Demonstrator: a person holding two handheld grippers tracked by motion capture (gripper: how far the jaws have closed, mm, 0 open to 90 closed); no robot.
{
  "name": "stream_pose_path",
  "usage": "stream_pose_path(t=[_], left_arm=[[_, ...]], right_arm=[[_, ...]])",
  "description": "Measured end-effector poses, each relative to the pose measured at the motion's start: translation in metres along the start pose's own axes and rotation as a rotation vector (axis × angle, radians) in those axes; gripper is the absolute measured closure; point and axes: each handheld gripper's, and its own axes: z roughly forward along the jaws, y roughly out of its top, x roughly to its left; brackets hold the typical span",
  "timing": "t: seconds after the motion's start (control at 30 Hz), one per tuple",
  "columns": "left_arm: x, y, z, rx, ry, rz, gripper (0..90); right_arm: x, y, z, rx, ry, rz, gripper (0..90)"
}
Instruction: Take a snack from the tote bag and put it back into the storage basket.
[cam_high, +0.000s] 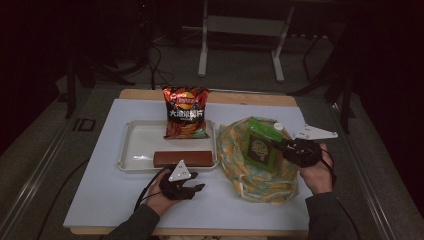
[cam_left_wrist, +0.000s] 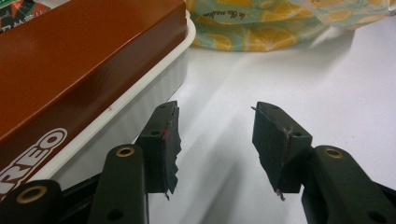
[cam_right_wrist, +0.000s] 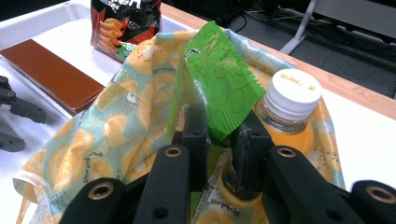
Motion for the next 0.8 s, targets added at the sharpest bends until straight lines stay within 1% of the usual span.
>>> stream_pose_path(t=[0.1, 0.27, 0.37, 0.5, 0.63, 0.73, 0.8], left_arm=[[0.0, 0.0, 0.002, 0.011, -0.008, 0.007, 49.9], [0.001, -0.001, 0.001, 0.003, -0.014, -0.005, 49.9], [0.0, -0.001, 0.001, 0.002, -0.013, 0.001, 49.9], [0.001, -0.001, 0.001, -0.004, -0.013, -0.007, 49.9], [0.0, -0.001, 0.001, -0.003, -0.013, -0.005, 49.9], [0.001, -0.001, 0.001, -0.005, -0.014, -0.013, 49.8], [0.001, -0.001, 0.001, -0.005, -0.012, -0.011, 49.8]], right_arm=[[-0.001, 0.001, -0.002, 0.003, -0.003, -0.005, 77.2], [-0.002, 0.003, -0.003, 0.011, -0.012, -0.006, 77.2], [-0.002, 0.005, -0.005, 0.005, -0.008, 0.002, 77.2], [-0.003, 0.008, -0.007, 0.003, -0.008, -0.001, 77.2], [-0.004, 0.012, -0.011, -0.002, -0.004, 0.004, 77.3], [-0.005, 0.014, -0.014, -0.011, 0.005, 0.006, 77.3], [-0.005, 0.015, -0.015, -0.011, 0.007, 0.003, 77.3]])
